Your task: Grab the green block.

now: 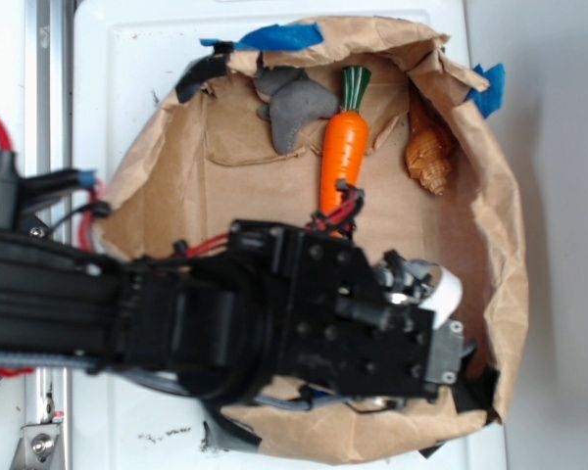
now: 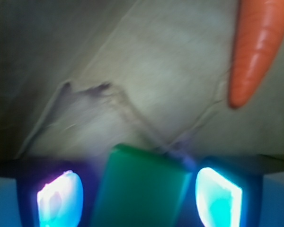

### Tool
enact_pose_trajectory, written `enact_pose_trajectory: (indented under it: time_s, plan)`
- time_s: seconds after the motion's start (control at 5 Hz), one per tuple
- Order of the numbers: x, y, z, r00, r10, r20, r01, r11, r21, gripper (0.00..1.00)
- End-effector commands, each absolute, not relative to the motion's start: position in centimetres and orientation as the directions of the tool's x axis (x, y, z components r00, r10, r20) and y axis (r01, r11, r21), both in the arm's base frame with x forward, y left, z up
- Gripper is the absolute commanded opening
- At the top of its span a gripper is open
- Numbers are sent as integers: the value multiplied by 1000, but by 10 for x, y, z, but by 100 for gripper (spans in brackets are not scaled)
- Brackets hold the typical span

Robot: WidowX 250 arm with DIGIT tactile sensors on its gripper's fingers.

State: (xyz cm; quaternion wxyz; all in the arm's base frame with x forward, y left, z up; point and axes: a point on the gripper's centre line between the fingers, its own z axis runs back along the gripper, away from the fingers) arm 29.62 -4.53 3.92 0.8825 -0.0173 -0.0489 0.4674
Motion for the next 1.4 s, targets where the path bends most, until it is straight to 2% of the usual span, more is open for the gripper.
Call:
enact_pose_trajectory:
  time_s: [0.0, 0.2, 0.4, 0.6, 0.8, 1.0, 1.2]
  plan:
    - [290, -63, 22, 664, 748, -19, -746, 659, -96, 37]
    - [280, -56, 19, 654, 756, -17, -754, 650, -92, 0]
    - [279, -42, 25, 650, 760, -4, -755, 645, -118, 0]
    - [279, -14, 45, 699, 702, 139, -692, 712, -120, 0]
    - [284, 19, 76, 824, 518, 231, -514, 854, -80, 0]
    - [284, 61, 101, 883, 374, 283, -360, 927, -102, 0]
    - [274, 68, 119, 915, 344, 209, -334, 939, -85, 0]
